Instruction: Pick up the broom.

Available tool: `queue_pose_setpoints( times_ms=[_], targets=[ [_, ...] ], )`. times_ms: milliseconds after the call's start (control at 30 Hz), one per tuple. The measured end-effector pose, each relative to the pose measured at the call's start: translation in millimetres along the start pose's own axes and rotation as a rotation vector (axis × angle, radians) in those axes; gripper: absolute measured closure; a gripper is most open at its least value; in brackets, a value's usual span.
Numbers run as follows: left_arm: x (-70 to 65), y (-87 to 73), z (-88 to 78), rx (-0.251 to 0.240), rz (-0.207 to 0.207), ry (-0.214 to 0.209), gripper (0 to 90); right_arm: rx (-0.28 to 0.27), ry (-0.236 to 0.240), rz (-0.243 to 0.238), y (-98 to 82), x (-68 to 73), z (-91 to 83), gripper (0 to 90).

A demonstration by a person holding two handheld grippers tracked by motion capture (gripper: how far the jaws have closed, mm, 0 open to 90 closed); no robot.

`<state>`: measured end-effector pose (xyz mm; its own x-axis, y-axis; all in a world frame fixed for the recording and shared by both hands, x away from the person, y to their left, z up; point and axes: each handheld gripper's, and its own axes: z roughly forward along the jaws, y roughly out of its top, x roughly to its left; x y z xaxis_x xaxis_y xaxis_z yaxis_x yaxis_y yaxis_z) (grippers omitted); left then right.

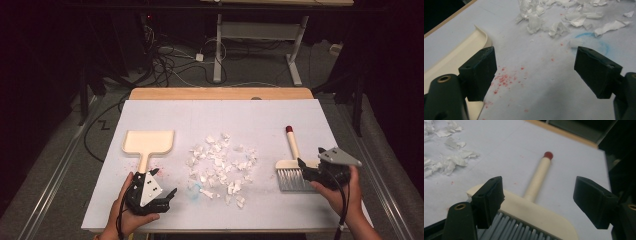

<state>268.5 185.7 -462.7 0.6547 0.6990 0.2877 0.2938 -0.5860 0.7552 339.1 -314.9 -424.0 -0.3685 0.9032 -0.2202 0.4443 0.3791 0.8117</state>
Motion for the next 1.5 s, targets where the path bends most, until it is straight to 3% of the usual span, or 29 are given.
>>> queue_pose_setpoints(
  times_ms=[167, 200, 233, 267, 333, 467, 567, 600, 700, 833, 1100, 1233, 1267, 1367, 1400, 1500],
  targets=[
    [-1.4, 3.8, 6.2, 0.007, 0.011, -0.016, 17.5, 0.158, -0.007, 0.069, 22.6, -11.5, 34.6, 27.7],
    [-1.4, 3.8, 6.2, 0.007, 0.011, -0.016, 17.5, 0.158, -0.007, 0.069, 22.6, -11.5, 34.6, 27.7],
    [-2.4, 3.1, 6.6, 0.01, 0.013, -0.018, 17.5, 0.192, 0.005, 0.085, 26.5, -13.3, 43.3, 27.8],
    [-3.9, 1.2, 6.2, 0.017, 0.017, -0.024, 17.6, 0.258, -0.001, 0.095, 33.7, -15.0, 61.7, 32.9],
    [-4.6, 0.4, 6.0, 0.023, 0.019, -0.025, 17.6, 0.352, 0.002, 0.116, 38.8, -15.7, 83.2, 34.7],
    [-4.0, 2.6, 6.2, 0.015, 0.018, -0.025, 17.6, 0.481, 0.014, 0.174, 40.9, -21.7, 115.0, 45.0],
    [-5.4, 1.3, 7.1, 0.028, 0.031, -0.03, 17.6, 0.48, 0.058, 0.213, 43.5, -24.9, 118.8, 60.4],
    [-5.4, 1.3, 7.1, 0.028, 0.031, -0.03, 17.6, 0.479, 0.063, 0.197, 44.0, -24.2, 119.4, 63.8],
    [-5.7, 0.2, 5.6, 0.031, 0.033, -0.032, 17.6, 0.49, 0.07, 0.207, 45.7, -24.7, 121.1, 65.5],
    [-5.1, 0.7, 4.2, 0.024, 0.028, -0.03, 17.6, 0.495, 0.075, 0.184, 47.4, -23.9, 122.1, 70.7],
    [-5.6, 0.9, 6.7, 0.037, 0.034, -0.037, 17.6, 0.49, 0.088, 0.152, 47.4, -23.9, 121.6, 70.9],
    [-4.8, 0.2, 5.6, 0.036, 0.027, -0.034, 17.6, 0.439, 0.094, 0.146, 47.8, -24.9, 116.2, 71.0],
    [-4.3, -0.3, 5.7, 0.034, 0.023, -0.032, 17.6, 0.393, 0.11, 0.145, 50.4, -25.8, 108.4, 71.1],
    [-3.8, -0.4, 5.7, 0.036, 0.023, -0.032, 17.6, 0.344, 0.111, 0.134, 54.6, -26.3, 97.9, 71.1],
    [-4.1, -0.3, 5.7, 0.033, 0.021, -0.031, 17.6, 0.286, 0.117, 0.122, 59.4, -27.1, 86.2, 71.1],
    [-4.5, 0.4, 5.3, 0.031, 0.019, -0.029, 17.6, 0.217, 0.118, 0.105, 66.3, -27.0, 68.9, 71.1]
  ],
)
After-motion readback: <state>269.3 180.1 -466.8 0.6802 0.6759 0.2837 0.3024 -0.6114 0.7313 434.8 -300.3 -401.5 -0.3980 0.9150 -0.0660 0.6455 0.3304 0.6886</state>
